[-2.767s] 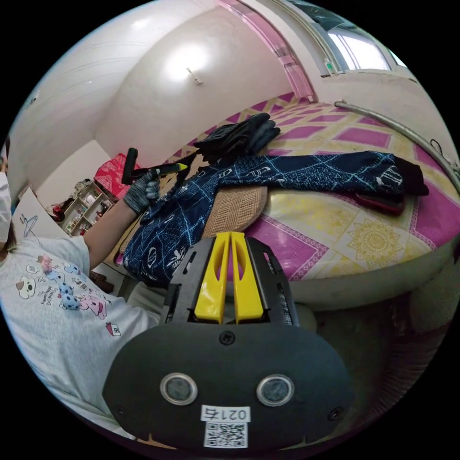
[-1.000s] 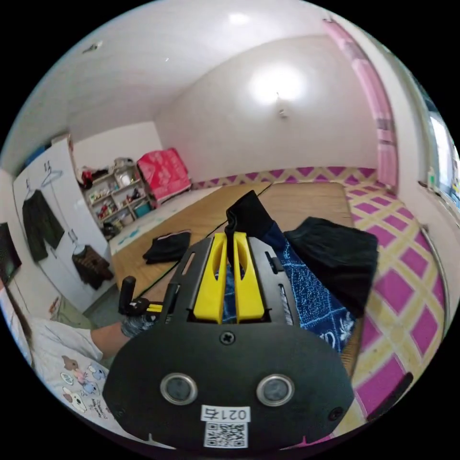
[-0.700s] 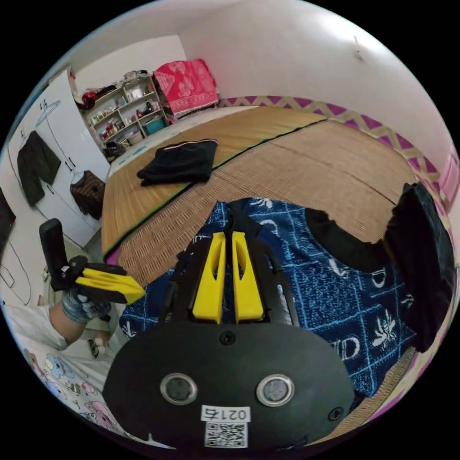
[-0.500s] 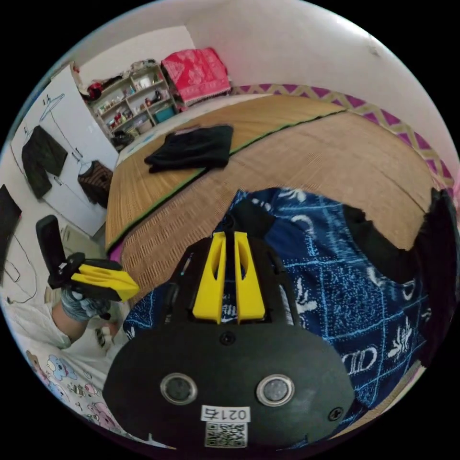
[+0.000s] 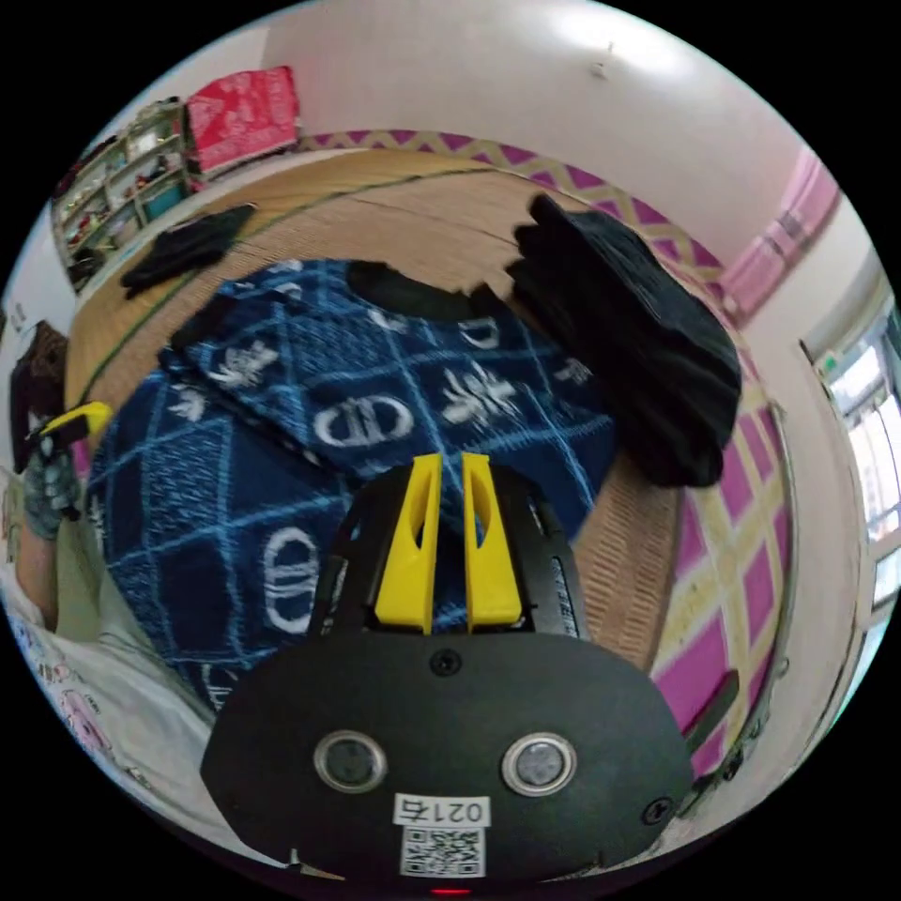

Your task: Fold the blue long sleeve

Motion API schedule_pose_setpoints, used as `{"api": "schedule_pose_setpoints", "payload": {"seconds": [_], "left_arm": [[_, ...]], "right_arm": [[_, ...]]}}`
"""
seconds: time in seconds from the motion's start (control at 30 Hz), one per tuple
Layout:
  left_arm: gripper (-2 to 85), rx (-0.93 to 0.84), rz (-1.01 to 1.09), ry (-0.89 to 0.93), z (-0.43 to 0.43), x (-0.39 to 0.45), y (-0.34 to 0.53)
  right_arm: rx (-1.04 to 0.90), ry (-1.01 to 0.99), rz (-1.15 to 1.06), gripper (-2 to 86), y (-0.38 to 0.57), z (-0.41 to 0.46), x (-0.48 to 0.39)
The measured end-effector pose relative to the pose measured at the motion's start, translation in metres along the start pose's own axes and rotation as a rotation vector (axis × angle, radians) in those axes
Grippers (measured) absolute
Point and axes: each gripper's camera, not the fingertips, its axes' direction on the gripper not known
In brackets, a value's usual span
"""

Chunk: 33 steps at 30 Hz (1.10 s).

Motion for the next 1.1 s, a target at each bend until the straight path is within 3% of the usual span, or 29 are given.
{"api": "schedule_pose_setpoints", "payload": {"seconds": [0.17,0.27,0.4,0.7,0.83,1.1], "left_arm": [[-0.9,0.01,0.053,-0.113,-0.024,0.022,0.017],[-0.8,0.076,0.084,-0.198,-0.057,0.028,0.036],[0.3,0.111,0.09,-0.227,-0.093,0.018,0.074],[8.8,-0.1,0.009,0.023,-0.101,-0.03,0.145],[11.7,-0.207,0.101,0.046,-0.077,-0.043,0.142],[11.0,-0.331,0.333,0.169,-0.044,-0.051,0.106]], "right_arm": [[0.085,-0.078,0.062,0.6,0.038,-0.008,0.023],[0.238,-0.23,0.139,1.0,0.093,-0.055,0.047],[0.296,-0.451,0.067,5.5,0.204,-0.096,0.062],[0.129,-0.494,0.145,8.1,0.401,-0.083,0.089],[0.101,-0.46,0.089,11.8,0.412,-0.051,0.093],[0.125,-0.646,0.018,11.4,0.396,0.011,0.124]]}}
